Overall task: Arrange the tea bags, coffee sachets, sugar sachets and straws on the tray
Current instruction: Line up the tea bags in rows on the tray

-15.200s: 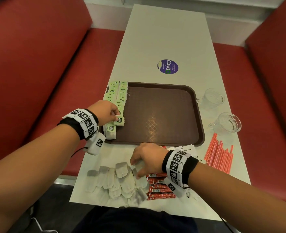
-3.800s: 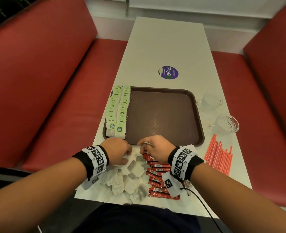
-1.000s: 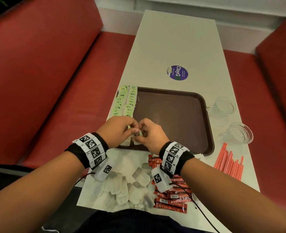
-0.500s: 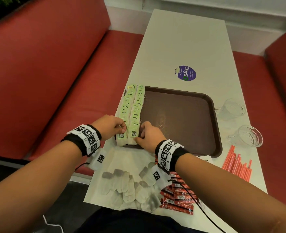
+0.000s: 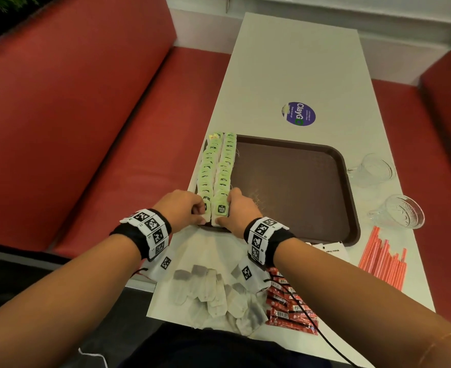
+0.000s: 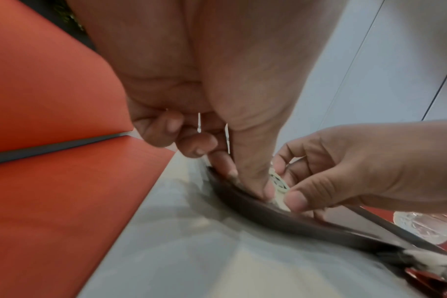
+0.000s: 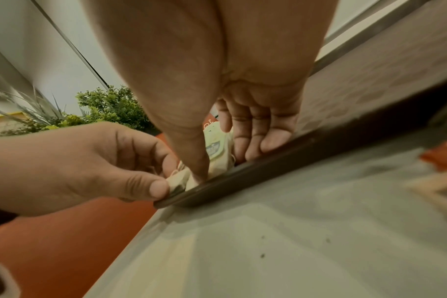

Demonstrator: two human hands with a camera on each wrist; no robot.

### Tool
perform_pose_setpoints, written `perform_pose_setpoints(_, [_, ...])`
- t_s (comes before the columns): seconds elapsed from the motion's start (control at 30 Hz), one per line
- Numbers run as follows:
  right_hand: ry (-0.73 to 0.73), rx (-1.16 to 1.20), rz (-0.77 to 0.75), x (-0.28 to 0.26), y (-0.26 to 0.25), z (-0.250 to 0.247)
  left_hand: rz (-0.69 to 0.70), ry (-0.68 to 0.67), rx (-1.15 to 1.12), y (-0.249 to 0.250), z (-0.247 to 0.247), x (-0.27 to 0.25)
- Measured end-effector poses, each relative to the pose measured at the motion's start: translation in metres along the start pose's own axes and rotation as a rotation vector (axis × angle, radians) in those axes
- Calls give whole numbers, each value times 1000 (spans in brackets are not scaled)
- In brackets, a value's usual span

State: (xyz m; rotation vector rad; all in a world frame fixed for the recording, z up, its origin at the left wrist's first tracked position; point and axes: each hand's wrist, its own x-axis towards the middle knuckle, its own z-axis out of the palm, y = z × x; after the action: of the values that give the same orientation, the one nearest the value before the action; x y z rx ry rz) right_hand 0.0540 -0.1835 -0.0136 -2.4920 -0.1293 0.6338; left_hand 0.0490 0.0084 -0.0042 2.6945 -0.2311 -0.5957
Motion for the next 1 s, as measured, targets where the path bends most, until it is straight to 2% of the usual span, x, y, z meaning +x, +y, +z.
perform_pose_setpoints(0.2, [-10, 11, -9, -4, 1, -1, 24, 57, 9, 2, 2, -5])
perform_pose_setpoints(0.3, [-26, 2, -13, -9, 2, -2, 49, 127, -14, 5, -1, -15])
perform_pose_setpoints(0.4, [26, -92, -67, -19, 5, -5, 119, 206, -55, 11, -1, -33])
perform_pose_setpoints(0.5, [45, -179, -195, -36, 5, -9, 170, 125, -43, 17, 4, -56])
perform_pose_setpoints(0.67, [-258, -255, -464, -69, -1, -4, 145, -127, 106, 18, 25, -92])
perform_pose_setpoints(0.87, [-364, -492, -729, -81, -4, 30, -33, -224, 139, 6, 45, -123])
perform_pose_setpoints(1.0, [-378, -761, -844, -76, -16, 43, -15, -216, 159, 7, 59, -136])
